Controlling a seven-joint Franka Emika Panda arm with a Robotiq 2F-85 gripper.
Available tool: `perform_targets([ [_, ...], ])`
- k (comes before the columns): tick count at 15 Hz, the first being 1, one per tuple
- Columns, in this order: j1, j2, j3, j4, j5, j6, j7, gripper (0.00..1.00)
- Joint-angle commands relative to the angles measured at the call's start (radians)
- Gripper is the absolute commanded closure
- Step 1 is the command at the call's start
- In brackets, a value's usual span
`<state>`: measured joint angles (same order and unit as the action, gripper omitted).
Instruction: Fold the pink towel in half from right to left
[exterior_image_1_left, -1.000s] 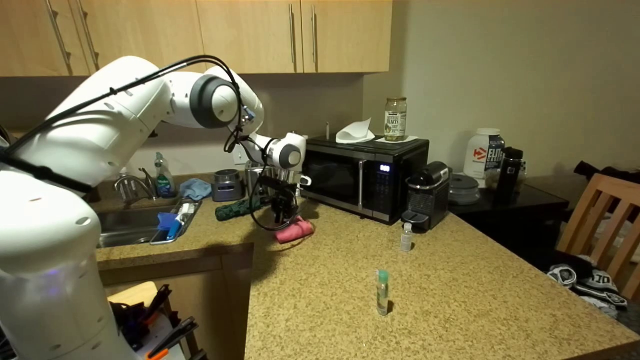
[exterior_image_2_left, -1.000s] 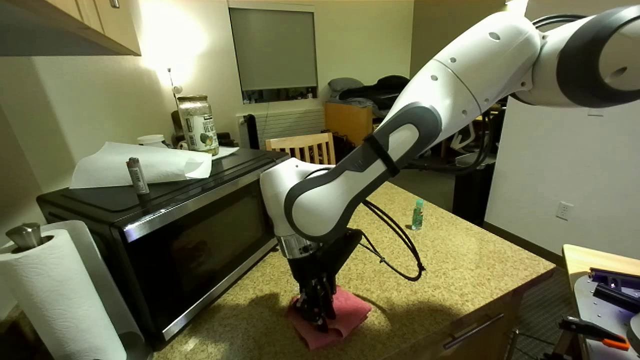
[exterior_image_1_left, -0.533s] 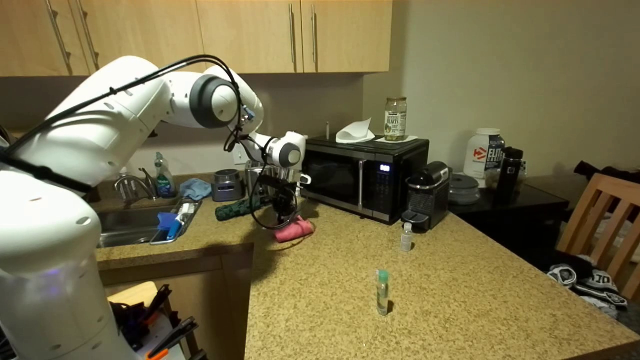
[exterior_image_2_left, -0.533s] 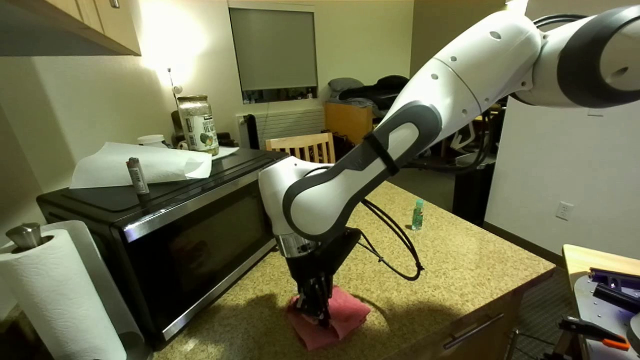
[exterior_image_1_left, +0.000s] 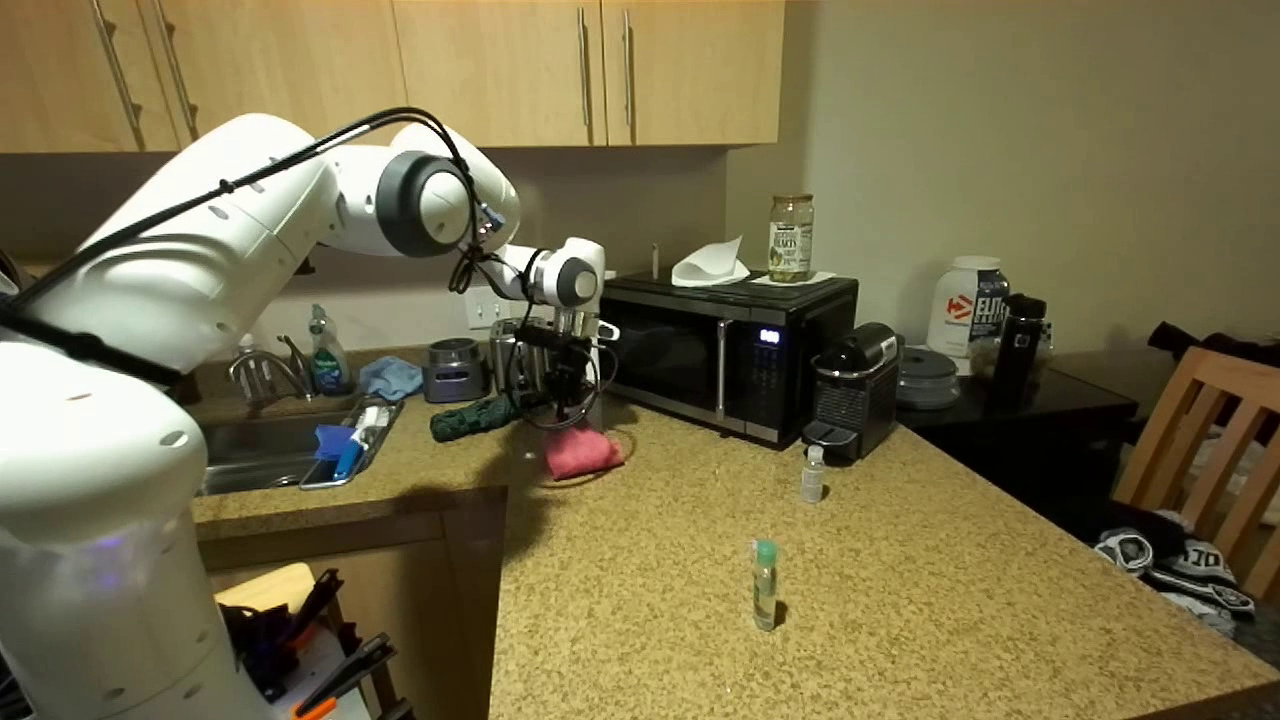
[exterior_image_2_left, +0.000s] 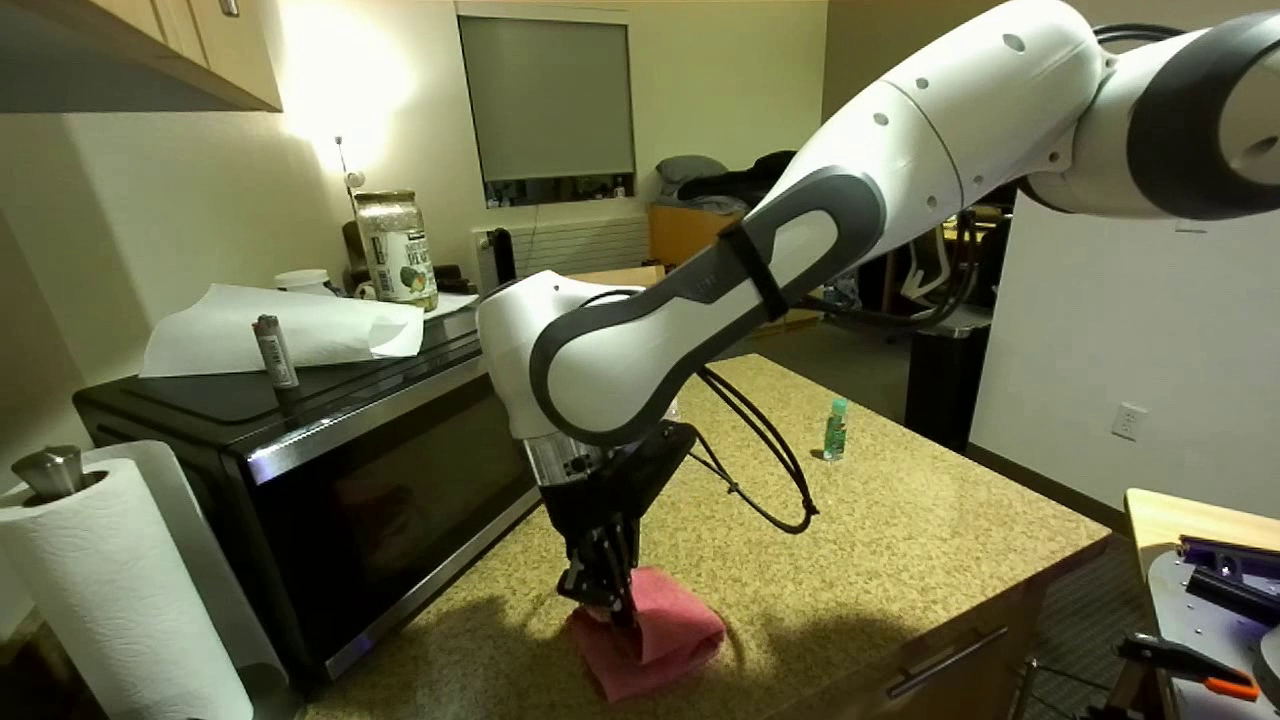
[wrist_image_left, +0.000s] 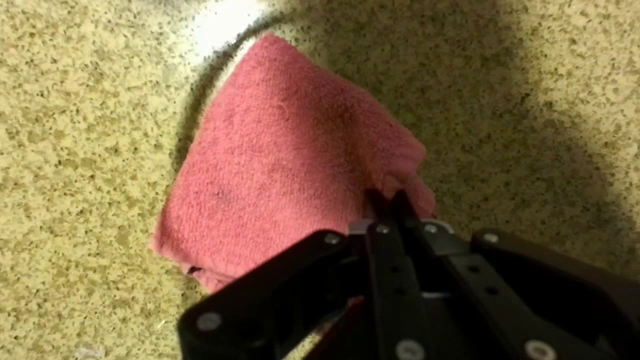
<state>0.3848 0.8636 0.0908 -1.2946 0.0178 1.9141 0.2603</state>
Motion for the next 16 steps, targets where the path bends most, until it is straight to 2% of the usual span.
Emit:
perform_targets([
  [1,0.017,0.028,-0.005,0.072,-0.035,-0.059,0.028,0.99],
  [6,0.045,0.082,-0.013,0.163,-0.067,-0.111,0.03,0.99],
  [16,0.063,0.291,-0.013,0.43,-0.061,-0.18,0.01,0.99],
])
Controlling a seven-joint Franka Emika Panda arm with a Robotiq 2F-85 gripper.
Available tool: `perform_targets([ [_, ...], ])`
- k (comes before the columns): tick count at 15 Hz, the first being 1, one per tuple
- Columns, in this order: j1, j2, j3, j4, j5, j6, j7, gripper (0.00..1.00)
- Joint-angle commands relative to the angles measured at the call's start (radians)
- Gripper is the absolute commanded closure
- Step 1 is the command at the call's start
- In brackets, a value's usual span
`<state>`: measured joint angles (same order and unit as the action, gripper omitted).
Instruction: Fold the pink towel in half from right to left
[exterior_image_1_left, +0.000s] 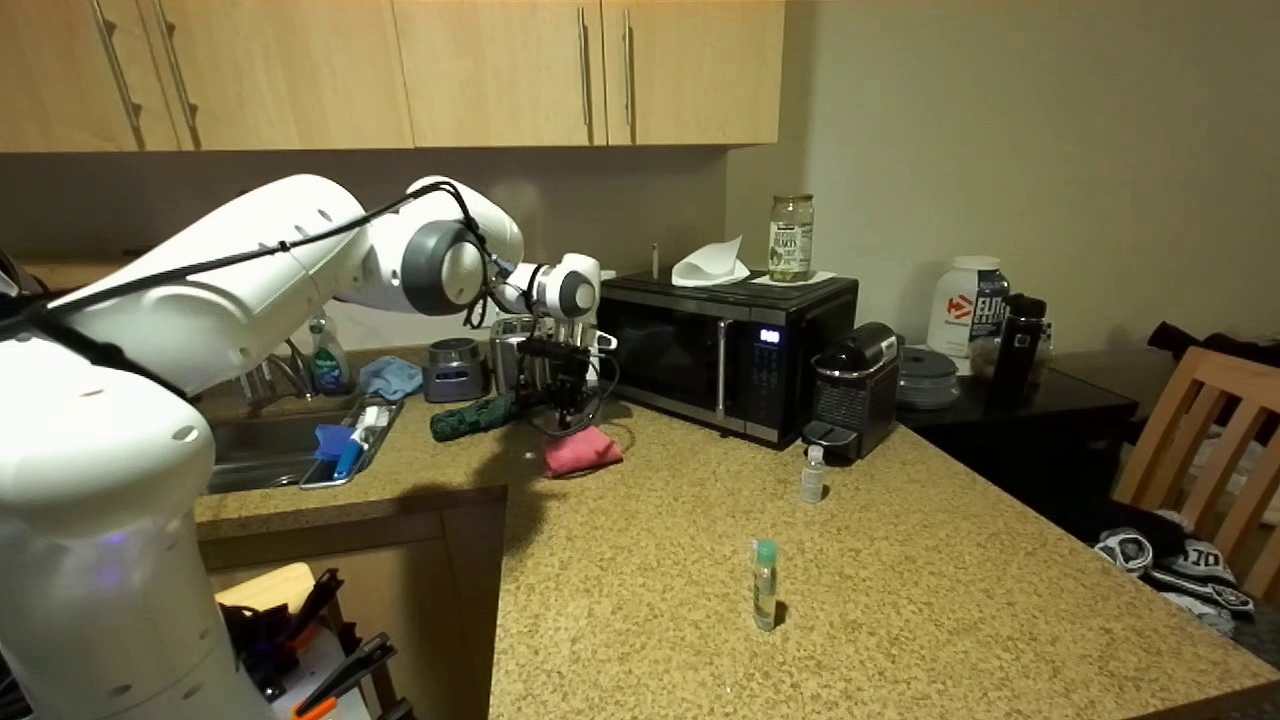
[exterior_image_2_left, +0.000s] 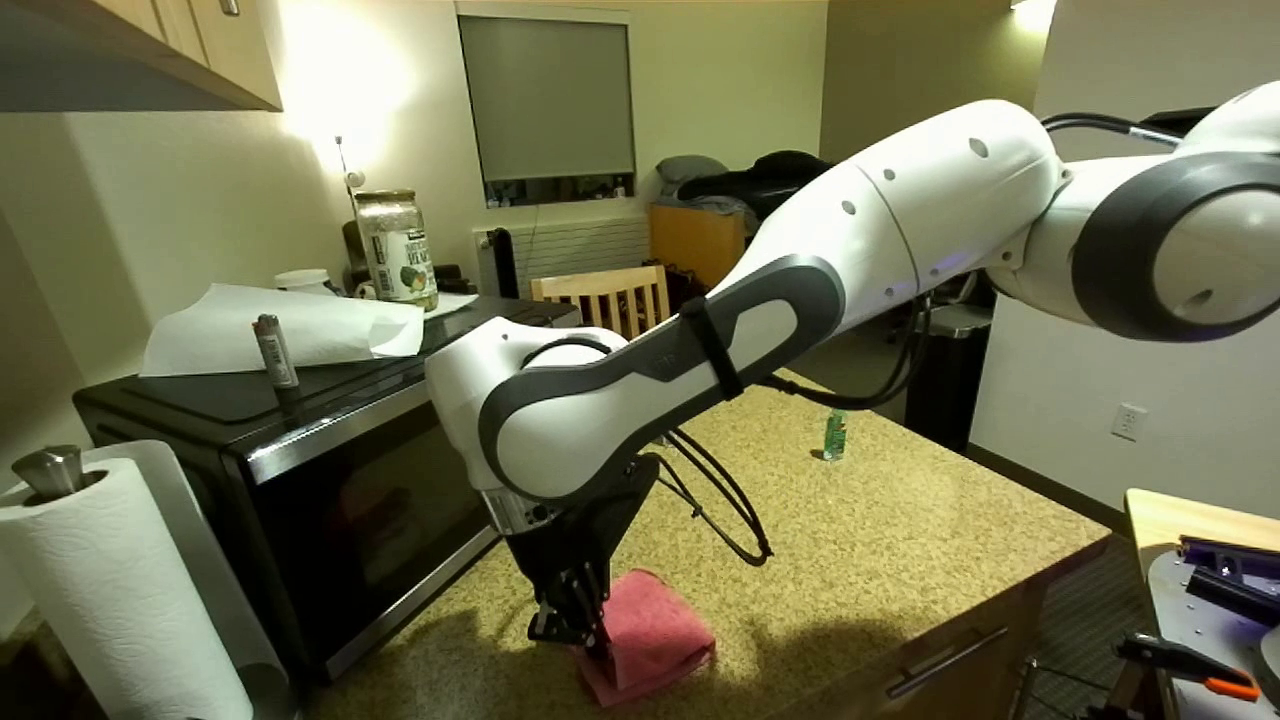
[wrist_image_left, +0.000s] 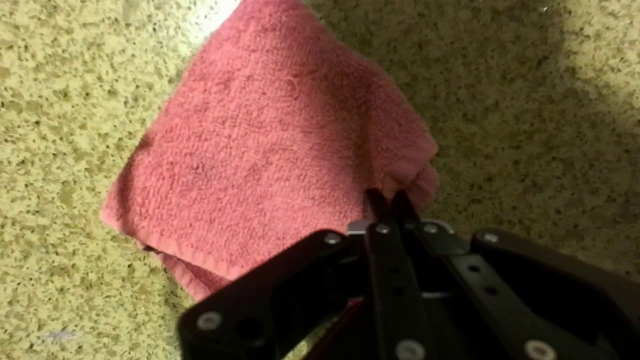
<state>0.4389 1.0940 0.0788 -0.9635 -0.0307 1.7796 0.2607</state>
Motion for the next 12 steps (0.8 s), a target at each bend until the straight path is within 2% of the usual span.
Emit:
perform_targets([
  [1,0.009,0.078,-0.001,0.123,-0.009,-0.052,0.012,0.99],
  [2,0.01,0.094,0.0,0.144,-0.008,-0.06,0.008,0.71],
  [4,0.012,0.108,-0.003,0.163,-0.006,-0.064,-0.001,0.64],
  [12,0.016,0.118,-0.001,0.209,-0.008,-0.049,-0.015,0.12],
])
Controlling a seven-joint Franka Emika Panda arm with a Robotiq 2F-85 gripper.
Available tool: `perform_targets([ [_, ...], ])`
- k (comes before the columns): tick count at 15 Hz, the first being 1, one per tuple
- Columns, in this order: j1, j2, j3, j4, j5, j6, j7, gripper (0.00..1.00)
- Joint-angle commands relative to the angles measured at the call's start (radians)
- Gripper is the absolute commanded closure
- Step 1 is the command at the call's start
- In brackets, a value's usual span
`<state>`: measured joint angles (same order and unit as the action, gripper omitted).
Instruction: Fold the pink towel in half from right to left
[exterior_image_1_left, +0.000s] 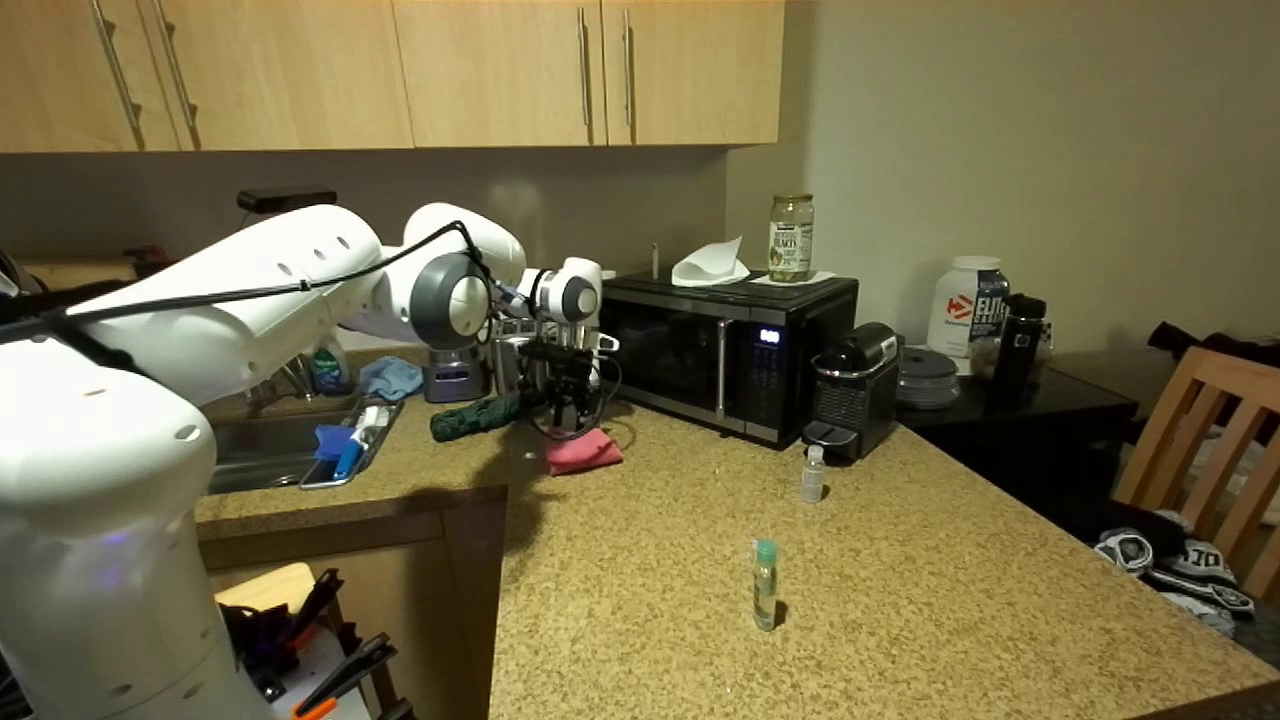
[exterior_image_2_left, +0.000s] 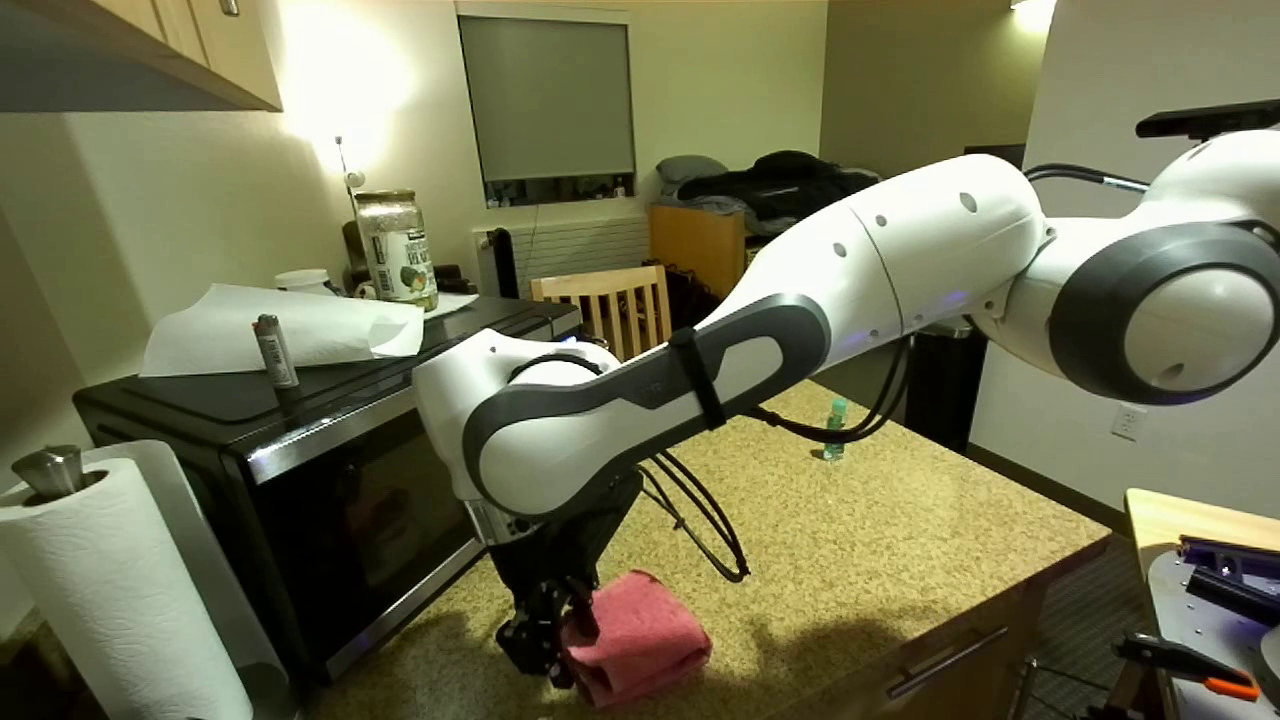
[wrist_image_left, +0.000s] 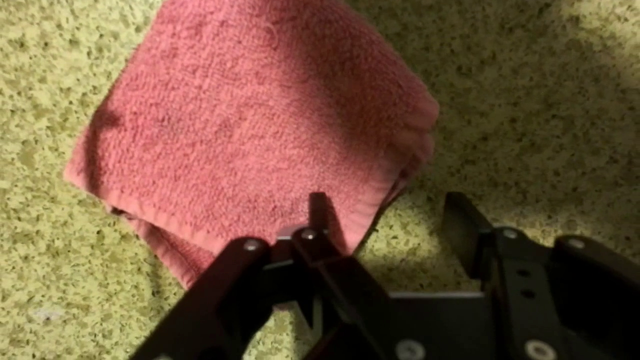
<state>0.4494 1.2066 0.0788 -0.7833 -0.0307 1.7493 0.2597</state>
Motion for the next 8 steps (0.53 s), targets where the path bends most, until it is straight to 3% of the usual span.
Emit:
perform_targets([
  [1,0.005,0.003,0.001,0.032,-0.005,-0.014,-0.015,0.07],
  [3,0.006,-0.004,0.001,0.04,-0.004,-0.014,-0.01,0.0],
  [8,-0.015,-0.02,0.027,0.056,0.02,-0.031,-0.027,0.0],
])
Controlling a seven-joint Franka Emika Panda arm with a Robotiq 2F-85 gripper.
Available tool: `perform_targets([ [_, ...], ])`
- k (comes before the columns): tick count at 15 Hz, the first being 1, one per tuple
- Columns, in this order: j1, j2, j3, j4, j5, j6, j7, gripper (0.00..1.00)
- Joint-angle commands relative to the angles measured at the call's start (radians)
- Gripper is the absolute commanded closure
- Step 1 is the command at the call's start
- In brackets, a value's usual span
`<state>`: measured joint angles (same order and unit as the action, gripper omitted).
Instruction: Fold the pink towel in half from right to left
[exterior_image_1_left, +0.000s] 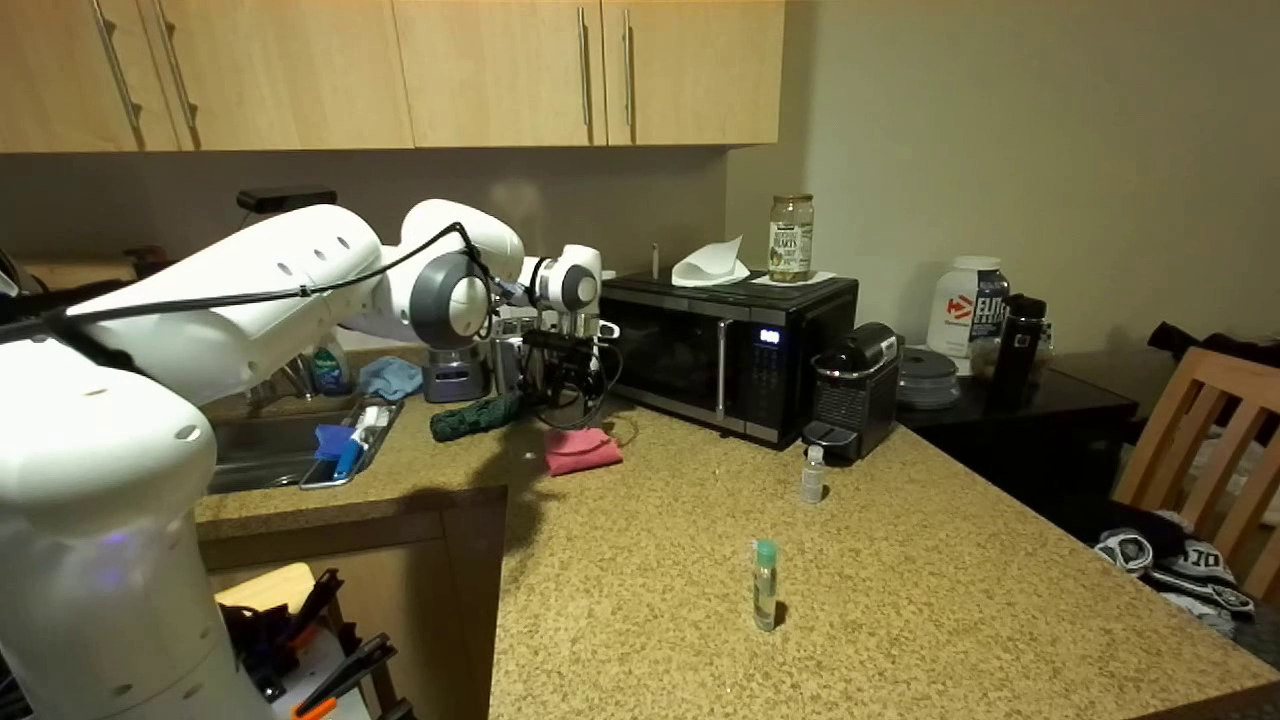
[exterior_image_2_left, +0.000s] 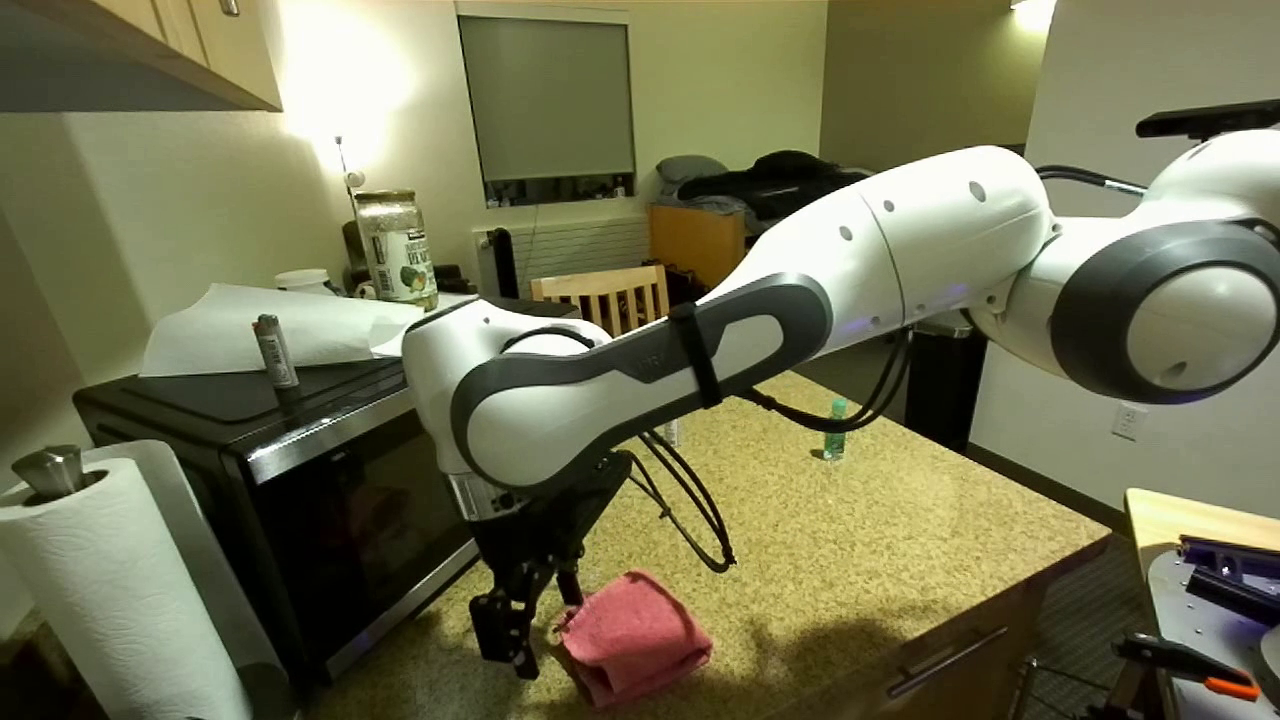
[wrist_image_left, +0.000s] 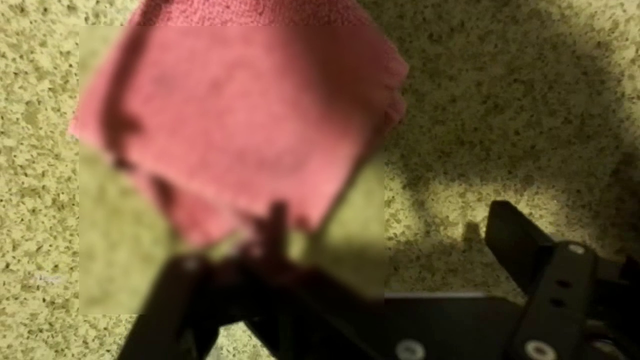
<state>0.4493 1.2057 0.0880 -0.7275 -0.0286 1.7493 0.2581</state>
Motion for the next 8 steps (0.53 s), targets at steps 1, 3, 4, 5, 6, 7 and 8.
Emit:
perform_targets([
  [1,-0.019,-0.023,0.022,0.001,0.021,-0.035,-0.025,0.0],
  [3,-0.026,-0.033,0.028,-0.002,0.03,-0.042,-0.018,0.0],
  [4,-0.029,-0.037,0.033,-0.002,0.034,-0.047,-0.017,0.0],
  [5,-0.033,-0.044,0.037,-0.005,0.039,-0.05,-0.013,0.0],
  [6,-0.037,-0.049,0.041,-0.007,0.043,-0.051,-0.012,0.0],
  [7,-0.04,-0.056,0.043,-0.01,0.047,-0.052,-0.011,0.0],
  [8,-0.042,-0.063,0.046,-0.013,0.048,-0.053,-0.008,0.0],
])
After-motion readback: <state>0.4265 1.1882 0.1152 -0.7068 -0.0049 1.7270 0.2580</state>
